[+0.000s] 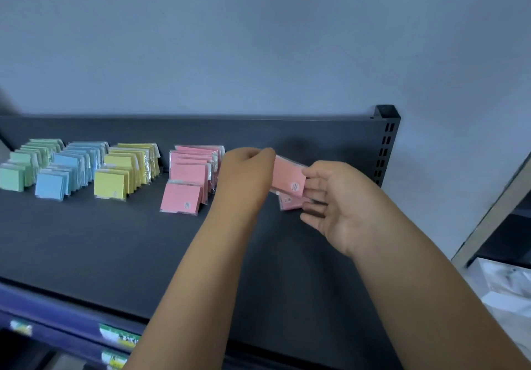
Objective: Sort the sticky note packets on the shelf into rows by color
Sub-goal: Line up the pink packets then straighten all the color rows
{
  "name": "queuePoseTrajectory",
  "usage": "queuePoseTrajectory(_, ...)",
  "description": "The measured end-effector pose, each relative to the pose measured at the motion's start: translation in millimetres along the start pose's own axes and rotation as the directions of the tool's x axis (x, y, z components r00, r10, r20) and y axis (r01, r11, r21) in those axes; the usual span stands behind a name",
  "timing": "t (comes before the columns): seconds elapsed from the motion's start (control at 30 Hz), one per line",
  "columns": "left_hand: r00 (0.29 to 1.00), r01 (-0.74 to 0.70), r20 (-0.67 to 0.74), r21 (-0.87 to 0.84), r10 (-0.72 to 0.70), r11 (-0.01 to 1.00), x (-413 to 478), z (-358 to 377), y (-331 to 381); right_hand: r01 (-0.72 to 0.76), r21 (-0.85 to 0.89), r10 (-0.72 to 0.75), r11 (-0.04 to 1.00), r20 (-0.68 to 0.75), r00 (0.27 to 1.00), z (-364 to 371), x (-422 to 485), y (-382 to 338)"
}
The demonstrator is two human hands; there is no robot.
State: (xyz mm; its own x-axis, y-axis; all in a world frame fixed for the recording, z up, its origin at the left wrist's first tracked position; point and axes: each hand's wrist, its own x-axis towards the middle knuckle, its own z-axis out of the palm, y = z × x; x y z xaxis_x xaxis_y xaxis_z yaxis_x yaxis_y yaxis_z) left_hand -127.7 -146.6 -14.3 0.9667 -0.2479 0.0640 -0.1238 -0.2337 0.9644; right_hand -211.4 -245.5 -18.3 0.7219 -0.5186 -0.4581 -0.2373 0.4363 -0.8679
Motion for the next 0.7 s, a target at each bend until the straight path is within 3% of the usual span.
queuePoseTrajectory(0.13,0.982,-0.187,-0.003,0.071,0.187,0.980,-12.4,-13.6,-1.9,0.119,-0.103,-0.131,0.988,-0.116,0.985,13.3,-3.7,0.1)
queuePoseTrajectory(0.4,0.943,-0.333,0.031,0.124,0.332,0.935,-10.4,-63.0,-17.7,0.243,-0.122,-0.264,0.962,-0.207,0.942,63.0,-18.6,15.5)
queuePoseTrajectory(0.53,0.928,-0.373,0.081,0.163,0.365,0.913,-1.8,-86.0,-25.4,0.260,-0.121,-0.281,0.958,-0.212,0.936,97.7,-21.0,35.2)
queuePoseTrajectory(0.7,0.929,-0.369,0.120,0.230,0.350,0.901,11.5,-109.2,-42.1,0.259,-0.037,-0.257,0.965,-0.324,0.911,123.4,-22.5,46.5)
